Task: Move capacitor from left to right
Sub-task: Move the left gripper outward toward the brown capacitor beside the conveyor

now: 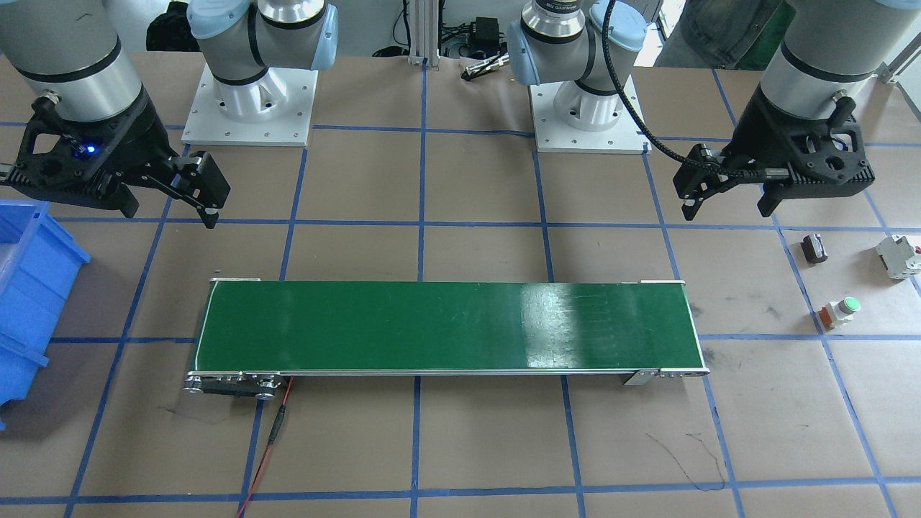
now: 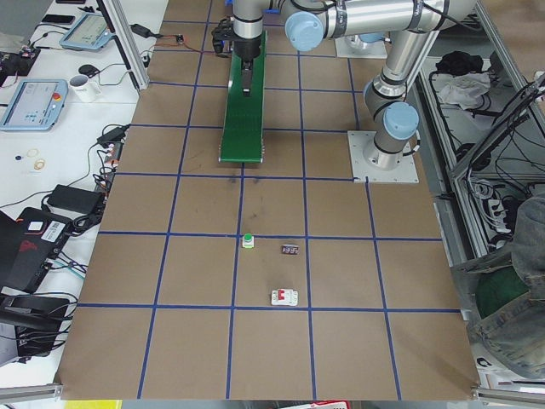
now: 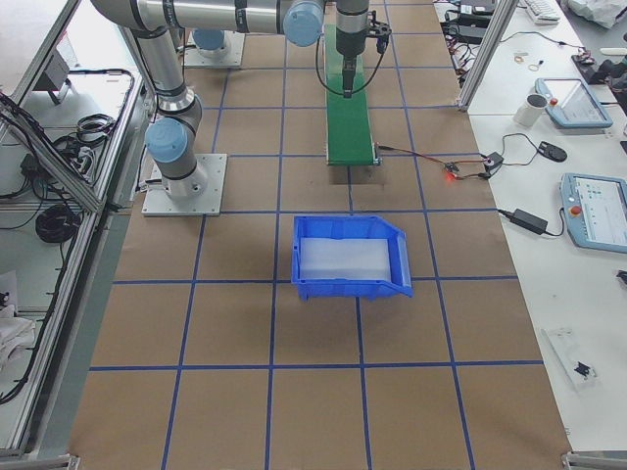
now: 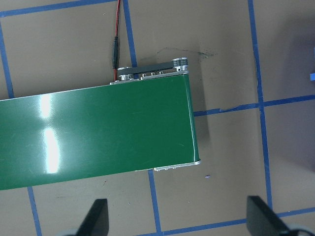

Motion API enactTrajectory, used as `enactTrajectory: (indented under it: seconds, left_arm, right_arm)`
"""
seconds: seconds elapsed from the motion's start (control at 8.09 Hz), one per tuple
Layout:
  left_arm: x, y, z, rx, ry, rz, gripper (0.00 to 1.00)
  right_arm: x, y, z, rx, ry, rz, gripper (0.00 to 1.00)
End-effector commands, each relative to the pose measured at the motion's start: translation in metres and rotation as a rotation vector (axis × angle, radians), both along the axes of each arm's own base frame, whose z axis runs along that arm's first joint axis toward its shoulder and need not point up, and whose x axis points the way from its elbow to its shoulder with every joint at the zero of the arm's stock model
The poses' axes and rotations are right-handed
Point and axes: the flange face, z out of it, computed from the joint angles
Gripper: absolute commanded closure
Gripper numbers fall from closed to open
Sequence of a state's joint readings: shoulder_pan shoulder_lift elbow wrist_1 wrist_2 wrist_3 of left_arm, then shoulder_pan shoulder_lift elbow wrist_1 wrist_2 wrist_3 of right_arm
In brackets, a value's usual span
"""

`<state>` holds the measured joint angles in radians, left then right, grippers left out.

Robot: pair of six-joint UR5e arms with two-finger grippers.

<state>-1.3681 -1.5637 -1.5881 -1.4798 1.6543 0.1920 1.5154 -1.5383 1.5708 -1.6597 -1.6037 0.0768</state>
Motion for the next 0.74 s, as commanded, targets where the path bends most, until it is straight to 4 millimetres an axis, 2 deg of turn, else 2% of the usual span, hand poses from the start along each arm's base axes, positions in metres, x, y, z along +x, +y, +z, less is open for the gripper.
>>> enactTrajectory:
  seconds: [0.0, 0.12, 0.25, 0.49, 0.62]
  left_arm:
    - [0.057, -0.001, 0.004, 0.000, -0.127, -0.108, 0.00]
    - [0.112, 0.001, 0.008, -0.037, -0.122, -0.052, 0.00]
    - [0.154, 0.008, 0.007, -0.062, -0.063, -0.011, 0.00]
    - [0.204, 0.020, -0.001, -0.028, -0.059, -0.095, 0.00]
    - [0.227, 0.021, -0.022, 0.007, -0.035, -0.078, 0.00]
  right_arm:
    - [0.000, 0.000, 0.000, 0.001, -0.004, -0.001, 0.00]
    - [0.000, 0.000, -0.001, 0.001, -0.004, -0.001, 0.00]
    - [0.000, 0.000, -0.001, 0.001, -0.004, 0.002, 0.00]
    - [0.000, -0.001, -0.001, 0.001, -0.004, 0.005, 0.00]
    - [0.000, -0.001, -0.001, 0.001, -0.004, 0.005, 0.00]
